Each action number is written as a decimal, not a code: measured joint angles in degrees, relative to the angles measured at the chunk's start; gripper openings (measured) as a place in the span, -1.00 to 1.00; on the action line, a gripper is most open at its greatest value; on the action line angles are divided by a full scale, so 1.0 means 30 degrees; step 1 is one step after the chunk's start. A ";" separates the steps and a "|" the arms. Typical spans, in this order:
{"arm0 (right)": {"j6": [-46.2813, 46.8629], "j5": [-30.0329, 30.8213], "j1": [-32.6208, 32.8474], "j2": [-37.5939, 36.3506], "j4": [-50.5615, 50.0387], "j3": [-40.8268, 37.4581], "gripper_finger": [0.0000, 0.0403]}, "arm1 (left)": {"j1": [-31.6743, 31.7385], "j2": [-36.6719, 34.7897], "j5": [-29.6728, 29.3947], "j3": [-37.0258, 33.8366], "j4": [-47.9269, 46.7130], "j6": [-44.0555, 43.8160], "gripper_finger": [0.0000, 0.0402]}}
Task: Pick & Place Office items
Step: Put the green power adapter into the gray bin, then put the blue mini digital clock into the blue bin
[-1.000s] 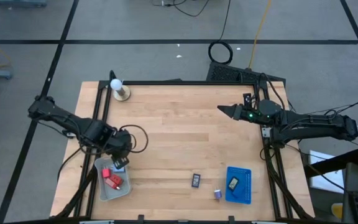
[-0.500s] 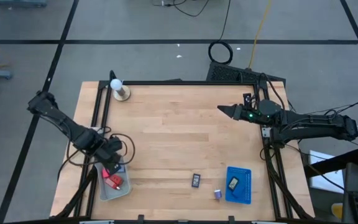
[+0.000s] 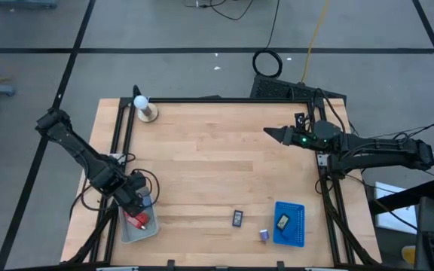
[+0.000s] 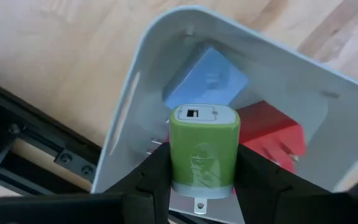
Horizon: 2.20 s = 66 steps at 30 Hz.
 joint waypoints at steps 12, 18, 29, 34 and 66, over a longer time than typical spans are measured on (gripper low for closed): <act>0.0003 -0.0004 -0.0003 0.0000 0.0004 0.0000 0.04 | -0.0026 0.0000 -0.0044 -0.0377 0.0900 -0.0091 0.01; 0.0003 -0.0007 0.0000 0.0000 0.0000 0.0000 0.04 | -0.0026 0.0007 0.0335 -0.0377 0.0907 -0.0101 0.34; -0.0116 -0.0016 -0.0006 0.0000 0.0007 0.0000 0.04 | -0.0023 0.0015 0.0365 -0.0247 0.0905 -0.1896 0.47; -0.0336 -0.0073 0.0000 0.0000 0.0007 0.0000 0.04 | 0.0443 0.0015 0.1133 0.0299 0.0874 -0.2640 0.41; -0.3209 -0.0111 -0.0003 -0.0015 0.0196 0.0000 0.04 | 0.5775 0.2831 0.0814 0.3077 0.5181 0.0414 0.47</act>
